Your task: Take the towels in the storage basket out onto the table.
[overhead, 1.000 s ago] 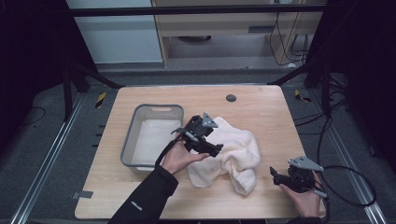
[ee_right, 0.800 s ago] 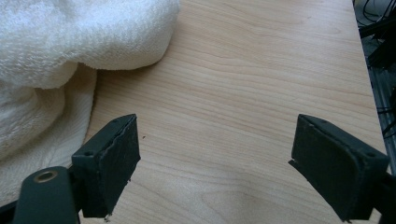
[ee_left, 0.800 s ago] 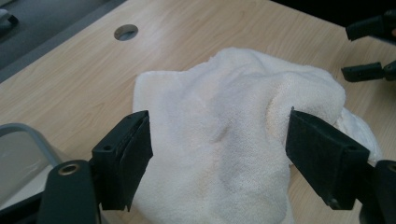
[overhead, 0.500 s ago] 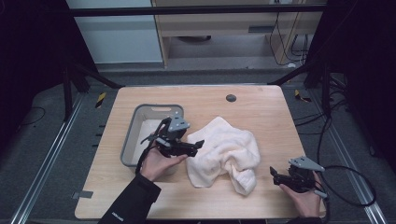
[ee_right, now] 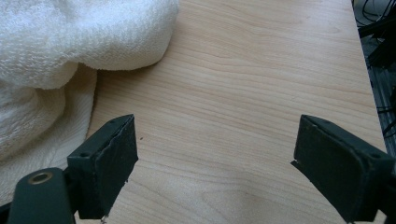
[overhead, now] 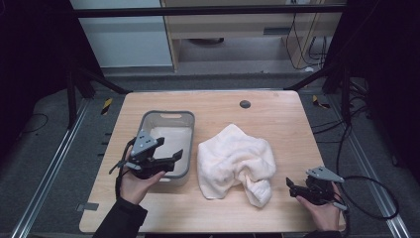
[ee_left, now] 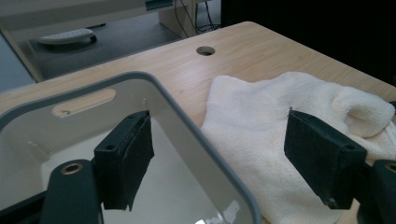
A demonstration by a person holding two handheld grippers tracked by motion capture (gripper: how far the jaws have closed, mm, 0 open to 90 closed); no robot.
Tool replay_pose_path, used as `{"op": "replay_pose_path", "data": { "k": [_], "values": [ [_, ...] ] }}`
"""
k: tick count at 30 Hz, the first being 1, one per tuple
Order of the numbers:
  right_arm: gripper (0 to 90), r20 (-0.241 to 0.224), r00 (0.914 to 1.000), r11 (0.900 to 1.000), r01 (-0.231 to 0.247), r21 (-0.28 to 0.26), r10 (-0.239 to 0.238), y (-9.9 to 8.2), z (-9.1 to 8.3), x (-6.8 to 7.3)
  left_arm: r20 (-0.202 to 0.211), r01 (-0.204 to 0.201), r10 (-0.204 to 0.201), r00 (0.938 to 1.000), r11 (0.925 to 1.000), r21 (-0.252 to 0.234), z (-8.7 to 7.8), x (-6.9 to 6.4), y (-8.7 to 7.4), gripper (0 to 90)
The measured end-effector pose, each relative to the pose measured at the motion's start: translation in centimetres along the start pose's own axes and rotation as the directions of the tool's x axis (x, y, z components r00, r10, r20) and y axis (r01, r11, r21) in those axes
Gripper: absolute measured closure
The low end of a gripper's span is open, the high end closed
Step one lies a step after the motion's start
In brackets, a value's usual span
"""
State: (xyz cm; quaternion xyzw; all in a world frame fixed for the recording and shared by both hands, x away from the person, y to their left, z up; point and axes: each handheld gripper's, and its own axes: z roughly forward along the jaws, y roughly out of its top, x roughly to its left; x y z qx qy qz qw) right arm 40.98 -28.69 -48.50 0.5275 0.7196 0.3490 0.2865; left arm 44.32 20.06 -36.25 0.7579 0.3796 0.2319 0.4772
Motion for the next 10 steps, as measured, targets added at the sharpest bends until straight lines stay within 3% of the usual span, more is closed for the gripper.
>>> {"op": "replay_pose_path", "data": {
  "k": [3, 6, 10],
  "values": [
    [13.0, -0.001, 1.0000, 1.0000, 0.000, 0.000, 0.000, 0.0, 0.0, 0.0, -0.028, 0.006, -0.007, 0.9996, 0.9999, -0.012, -0.8, 0.6, -0.7, 23.3],
    [12.6, -0.002, 1.0000, 1.0000, 0.003, -0.002, -0.003, 0.0, 0.0, 0.0, -0.058, 0.042, -0.044, 0.9974, 0.9988, -0.023, -2.2, 1.9, -2.3, 23.3],
    [12.3, -0.003, 1.0000, 1.0000, -0.001, -0.006, 0.001, -0.1, 0.0, 0.0, -0.089, 0.061, -0.064, 0.9939, 0.9975, -0.037, -3.3, 2.9, -3.6, 23.6]
  ]
}}
